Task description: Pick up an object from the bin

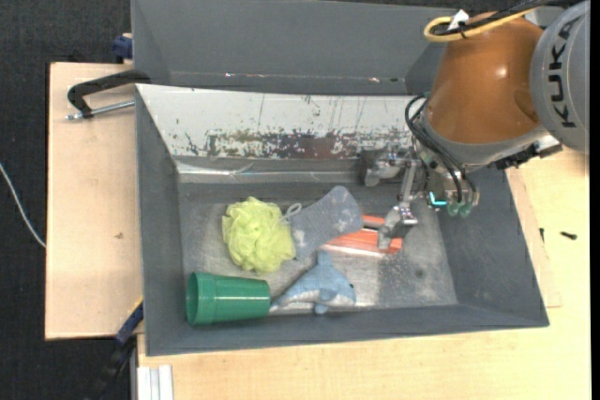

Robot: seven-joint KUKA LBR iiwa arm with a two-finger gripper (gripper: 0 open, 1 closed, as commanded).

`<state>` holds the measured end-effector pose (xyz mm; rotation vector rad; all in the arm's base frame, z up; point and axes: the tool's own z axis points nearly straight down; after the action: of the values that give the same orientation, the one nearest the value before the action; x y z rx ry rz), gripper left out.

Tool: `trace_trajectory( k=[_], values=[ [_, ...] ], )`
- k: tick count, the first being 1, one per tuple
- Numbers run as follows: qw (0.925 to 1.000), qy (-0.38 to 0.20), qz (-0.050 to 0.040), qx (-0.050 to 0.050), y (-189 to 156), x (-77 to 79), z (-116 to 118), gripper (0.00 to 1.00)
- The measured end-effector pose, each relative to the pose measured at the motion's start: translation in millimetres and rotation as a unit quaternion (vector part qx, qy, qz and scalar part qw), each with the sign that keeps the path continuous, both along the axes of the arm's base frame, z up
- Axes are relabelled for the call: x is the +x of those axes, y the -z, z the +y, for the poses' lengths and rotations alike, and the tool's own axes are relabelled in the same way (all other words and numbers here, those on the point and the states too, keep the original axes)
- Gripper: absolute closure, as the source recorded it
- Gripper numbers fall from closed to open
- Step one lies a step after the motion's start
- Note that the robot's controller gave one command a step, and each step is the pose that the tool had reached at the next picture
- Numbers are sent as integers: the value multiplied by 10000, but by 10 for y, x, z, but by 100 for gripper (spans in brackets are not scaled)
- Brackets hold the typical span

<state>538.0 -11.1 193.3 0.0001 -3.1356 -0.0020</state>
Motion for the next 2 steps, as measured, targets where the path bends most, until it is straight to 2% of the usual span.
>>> trace_trajectory(
  k=[1, 2],
  values=[
    [10000, -2, -39, -2, -37, 17, -1, 0],
    [10000, -29, -76, -3, 409, 8, -56, 0]
  ],
)
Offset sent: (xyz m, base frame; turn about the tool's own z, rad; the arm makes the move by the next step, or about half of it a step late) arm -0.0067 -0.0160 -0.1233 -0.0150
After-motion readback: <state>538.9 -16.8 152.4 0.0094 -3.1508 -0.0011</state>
